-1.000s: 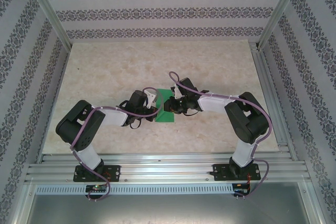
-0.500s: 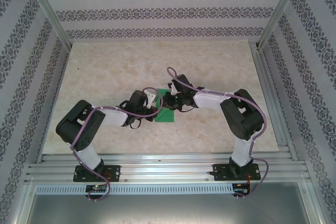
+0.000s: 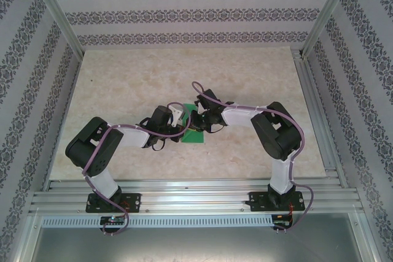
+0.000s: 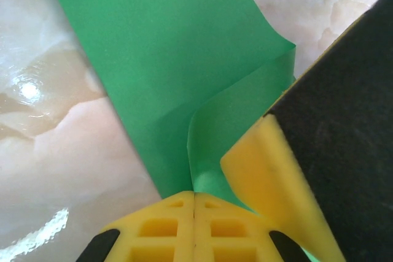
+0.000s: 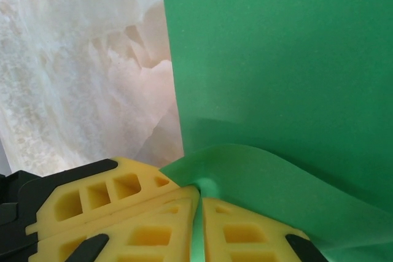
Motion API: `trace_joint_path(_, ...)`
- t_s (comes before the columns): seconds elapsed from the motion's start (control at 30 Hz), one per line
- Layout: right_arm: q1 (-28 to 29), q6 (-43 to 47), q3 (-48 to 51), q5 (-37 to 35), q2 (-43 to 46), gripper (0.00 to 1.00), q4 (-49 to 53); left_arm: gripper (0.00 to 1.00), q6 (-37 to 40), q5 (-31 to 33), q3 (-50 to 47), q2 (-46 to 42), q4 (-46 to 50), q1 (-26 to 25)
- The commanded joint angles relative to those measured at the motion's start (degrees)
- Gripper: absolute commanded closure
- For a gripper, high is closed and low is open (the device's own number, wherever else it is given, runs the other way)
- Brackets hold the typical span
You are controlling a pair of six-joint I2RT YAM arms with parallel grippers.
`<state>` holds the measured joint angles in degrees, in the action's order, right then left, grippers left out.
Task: Fold a paper plane with a square sheet of paper (fold left side to right side)
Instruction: Fold the triangle a second time at the center of the table.
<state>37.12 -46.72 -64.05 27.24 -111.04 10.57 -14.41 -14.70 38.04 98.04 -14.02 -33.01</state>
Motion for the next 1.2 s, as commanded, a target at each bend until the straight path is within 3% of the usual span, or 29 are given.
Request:
trace_joint_path(0.0, 0.6, -0.1, -1.0, -1.6, -1.0, 0.88, 2.1, 1.0, 1.1, 0.9, -1.1, 1.6, 0.5, 0.2)
trace_joint_path(1.17, 0.3, 0.0, 2.0, -4.3, -4.2, 0.92, 4.4, 1.0, 1.4, 1.6, -1.3, 2.2, 0.7, -0.6)
